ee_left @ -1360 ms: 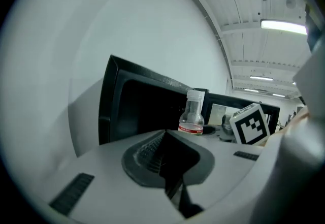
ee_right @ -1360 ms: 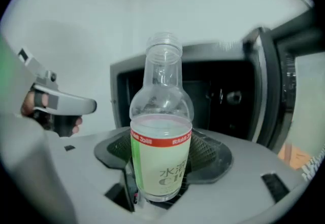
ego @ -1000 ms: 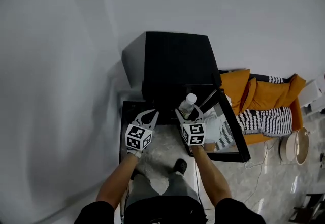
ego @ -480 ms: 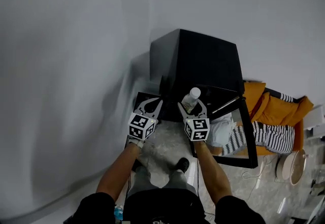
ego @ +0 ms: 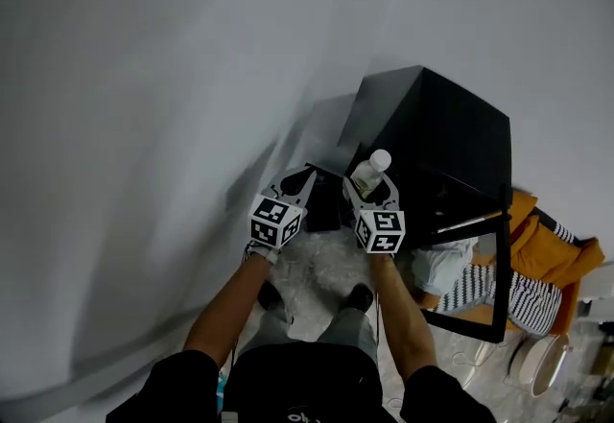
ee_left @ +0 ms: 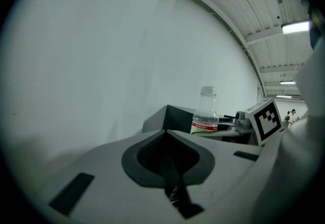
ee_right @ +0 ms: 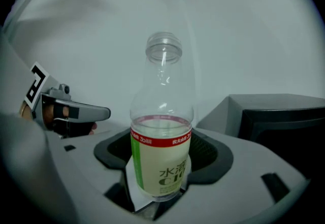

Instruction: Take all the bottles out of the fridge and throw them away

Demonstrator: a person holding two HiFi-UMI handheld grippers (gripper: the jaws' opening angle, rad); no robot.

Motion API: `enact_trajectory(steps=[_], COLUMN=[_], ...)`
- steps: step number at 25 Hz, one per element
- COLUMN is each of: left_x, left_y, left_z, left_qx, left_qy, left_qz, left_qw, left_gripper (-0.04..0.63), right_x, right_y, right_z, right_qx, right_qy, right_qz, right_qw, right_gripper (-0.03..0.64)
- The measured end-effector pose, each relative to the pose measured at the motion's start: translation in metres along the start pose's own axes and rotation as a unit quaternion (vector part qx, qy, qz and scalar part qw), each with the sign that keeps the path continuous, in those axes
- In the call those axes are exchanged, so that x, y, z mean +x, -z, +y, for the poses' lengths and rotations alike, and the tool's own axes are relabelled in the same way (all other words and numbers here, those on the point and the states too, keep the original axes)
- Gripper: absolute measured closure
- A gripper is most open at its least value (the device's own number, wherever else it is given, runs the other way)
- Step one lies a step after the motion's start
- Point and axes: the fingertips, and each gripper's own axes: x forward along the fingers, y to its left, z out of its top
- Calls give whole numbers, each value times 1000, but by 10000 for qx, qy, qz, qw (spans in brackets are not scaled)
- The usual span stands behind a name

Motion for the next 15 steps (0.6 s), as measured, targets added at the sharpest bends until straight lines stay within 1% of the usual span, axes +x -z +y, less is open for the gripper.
enact_trajectory(steps=[4, 7, 11, 15], left_x=[-3, 13, 31, 39], left_y=[8, 11, 13, 31], left_z=[18, 22, 19, 25], left_qx=[-99, -312, -450, -499], left_qy=[-390, -738, -983, -1129], left_qz=[12, -36, -78, 43], left_qw=[9992, 9968, 9941, 9923], left_gripper=[592, 592, 592, 592], right_x=[21, 34, 49, 64], right_y=[4, 12, 26, 43], right_z=[7, 1, -8, -13], right_qx=[-82, -145, -197, -220], right_qy=[-378, -716, -1043, -1210], right_qz=[92, 224, 426, 558], right_qw=[9992, 9971, 9934, 9908], right_gripper=[296, 296, 296, 296])
